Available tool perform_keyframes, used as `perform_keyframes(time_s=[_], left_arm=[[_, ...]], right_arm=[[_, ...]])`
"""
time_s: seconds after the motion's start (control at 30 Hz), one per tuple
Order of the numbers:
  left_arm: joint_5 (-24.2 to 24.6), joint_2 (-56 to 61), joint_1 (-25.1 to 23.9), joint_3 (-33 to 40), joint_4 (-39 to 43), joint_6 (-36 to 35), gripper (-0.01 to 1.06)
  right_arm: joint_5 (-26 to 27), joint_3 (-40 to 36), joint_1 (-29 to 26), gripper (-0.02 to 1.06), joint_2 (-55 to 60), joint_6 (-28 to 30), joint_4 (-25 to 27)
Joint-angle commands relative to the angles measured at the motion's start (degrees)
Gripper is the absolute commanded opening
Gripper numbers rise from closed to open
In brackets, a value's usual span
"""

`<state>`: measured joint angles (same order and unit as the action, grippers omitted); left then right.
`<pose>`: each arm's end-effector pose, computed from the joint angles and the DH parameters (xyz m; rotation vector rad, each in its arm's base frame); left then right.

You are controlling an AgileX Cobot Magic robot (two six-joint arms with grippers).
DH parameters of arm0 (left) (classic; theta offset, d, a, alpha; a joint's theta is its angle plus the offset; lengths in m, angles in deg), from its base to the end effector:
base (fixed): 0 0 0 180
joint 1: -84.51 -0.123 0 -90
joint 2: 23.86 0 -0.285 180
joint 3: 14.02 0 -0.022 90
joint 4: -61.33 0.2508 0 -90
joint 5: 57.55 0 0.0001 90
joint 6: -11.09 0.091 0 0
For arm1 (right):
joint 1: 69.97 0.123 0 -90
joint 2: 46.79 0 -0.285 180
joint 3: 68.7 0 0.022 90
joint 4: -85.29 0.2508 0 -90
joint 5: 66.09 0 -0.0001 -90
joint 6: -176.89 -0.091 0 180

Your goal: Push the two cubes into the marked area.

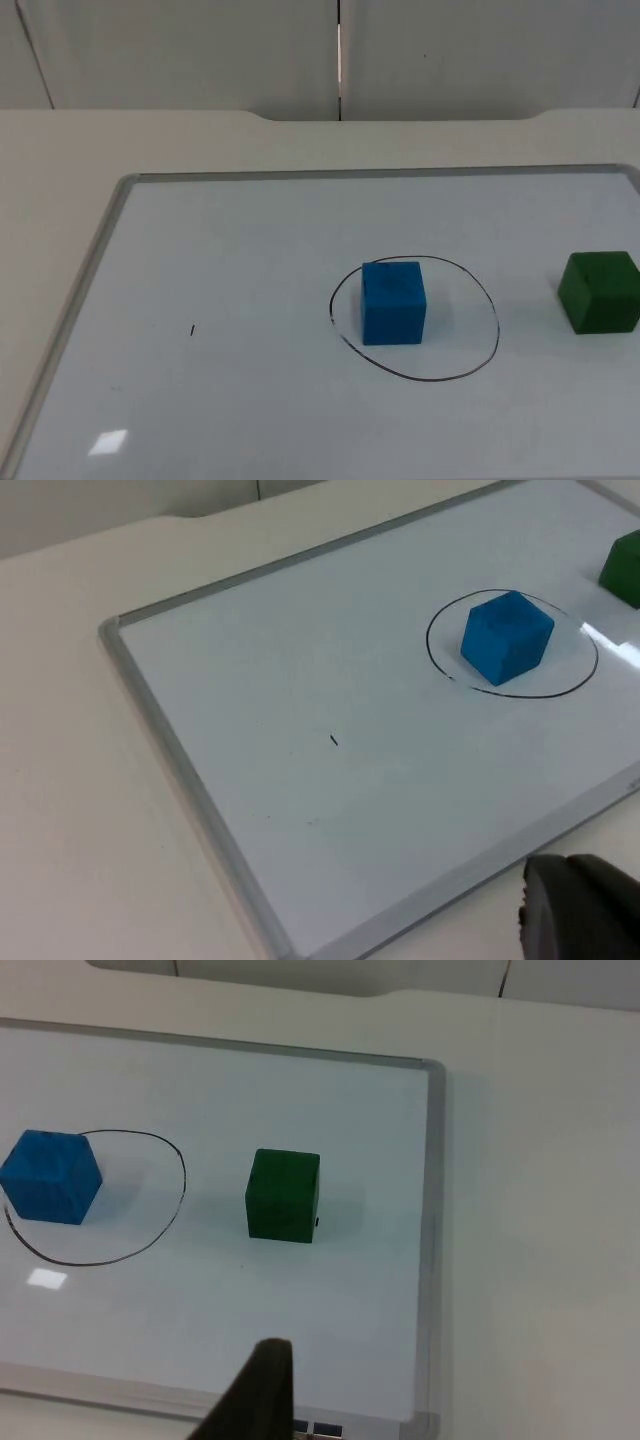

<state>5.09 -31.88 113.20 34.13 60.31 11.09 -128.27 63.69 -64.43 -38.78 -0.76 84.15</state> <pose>-0.0063 0.0018 0.2767 0.5190 2.0245 -0.3271 -0.0070 -0.0023 0.2800 -0.1401 2.0511 0.0107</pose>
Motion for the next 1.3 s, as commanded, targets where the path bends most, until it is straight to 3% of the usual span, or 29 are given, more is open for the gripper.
perform_keyframes(time_s=[0.0, 0.87, 1.03, 1.27], left_arm=[[-0.44, 0.23, -0.21, 0.29, 0.42, -0.44, 0.0], [-1.02, 0.23, -0.21, 0.76, 1.32, 1.02, 0.0], [-1.02, 0.23, -0.21, 0.76, 1.32, 1.02, 0.0], [-1.02, 0.23, -0.21, 0.76, 1.45, 0.97, 0.0]], right_arm=[[0.44, -0.03, -0.34, 1.05, -0.22, -0.13, 0.12], [0.68, -0.03, -0.34, 1.04, -0.22, -0.13, -0.01], [0.99, 0.23, -0.34, 0.98, 1.71, -0.13, -0.01], [2.99, 3.33, -0.34, 0.89, 13.51, -0.63, -0.03]])
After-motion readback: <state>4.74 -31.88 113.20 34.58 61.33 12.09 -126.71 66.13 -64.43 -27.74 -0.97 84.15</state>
